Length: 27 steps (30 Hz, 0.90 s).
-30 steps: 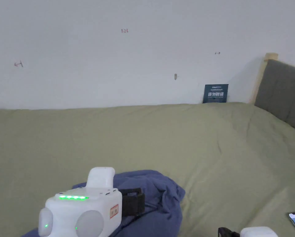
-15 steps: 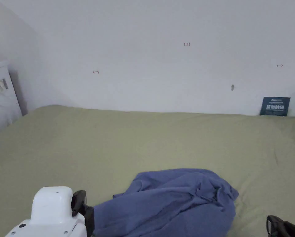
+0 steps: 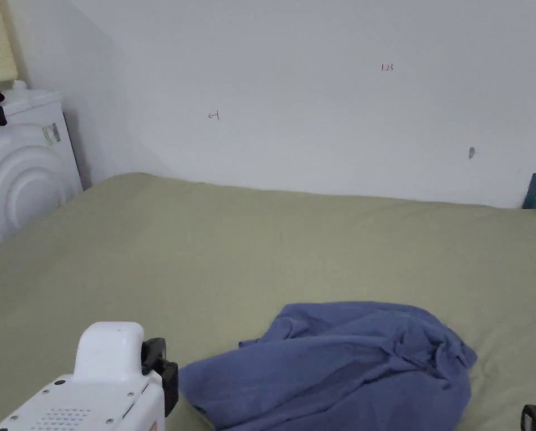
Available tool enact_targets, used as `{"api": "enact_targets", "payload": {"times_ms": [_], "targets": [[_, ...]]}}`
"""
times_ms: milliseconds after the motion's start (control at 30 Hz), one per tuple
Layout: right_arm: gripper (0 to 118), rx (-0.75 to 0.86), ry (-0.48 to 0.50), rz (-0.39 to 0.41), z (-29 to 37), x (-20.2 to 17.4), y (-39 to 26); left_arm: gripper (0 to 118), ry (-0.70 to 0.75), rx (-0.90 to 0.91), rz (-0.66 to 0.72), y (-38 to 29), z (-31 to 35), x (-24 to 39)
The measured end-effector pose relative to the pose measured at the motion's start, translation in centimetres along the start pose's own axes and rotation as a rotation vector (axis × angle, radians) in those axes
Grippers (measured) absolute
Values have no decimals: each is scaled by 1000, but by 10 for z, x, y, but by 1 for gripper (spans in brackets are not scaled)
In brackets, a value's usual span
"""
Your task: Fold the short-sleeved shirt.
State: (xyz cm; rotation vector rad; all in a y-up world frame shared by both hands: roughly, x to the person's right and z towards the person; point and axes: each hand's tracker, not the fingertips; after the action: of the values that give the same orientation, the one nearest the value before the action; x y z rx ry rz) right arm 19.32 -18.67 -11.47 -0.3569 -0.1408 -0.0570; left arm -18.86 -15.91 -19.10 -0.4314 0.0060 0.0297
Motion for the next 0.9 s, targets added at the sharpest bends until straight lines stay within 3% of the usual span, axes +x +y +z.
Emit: {"api": "enact_targets", "payload": {"times_ms": [267,300,367,400,567,667,700,733,767,800,900], "targets": [[1,-76,2,-5,-37,-2,-13,3,-120,-420,39,-17,-163,-34],[2,-92,2,-5,-43,-1,-15,23,-86,-447,45,-21,-184,-34],[2,-120,-2,1,-53,1,-20,97,-65,-517,8,-30,-223,-36],[2,-133,-6,8,-57,2,-22,118,-46,-551,-18,-36,-238,-36],[2,-184,-18,24,-77,6,-31,118,-24,-615,-77,-65,-289,-23],[2,-211,-18,21,-85,8,-34,102,-15,-662,-103,-80,-305,-15],[2,-217,-15,20,-88,9,-34,93,-22,-646,-94,-81,-294,-12],[2,-223,-11,22,-91,11,-35,73,-18,-615,-110,-77,-287,-10],[2,-232,-11,26,-93,12,-35,41,-79,-589,-115,-73,-280,-8],[2,-237,-10,32,-96,14,-35,1,-72,-571,-123,-71,-275,-7],[2,-247,-16,48,-112,20,-31,1,-87,-561,-91,-69,-267,-9]]}}
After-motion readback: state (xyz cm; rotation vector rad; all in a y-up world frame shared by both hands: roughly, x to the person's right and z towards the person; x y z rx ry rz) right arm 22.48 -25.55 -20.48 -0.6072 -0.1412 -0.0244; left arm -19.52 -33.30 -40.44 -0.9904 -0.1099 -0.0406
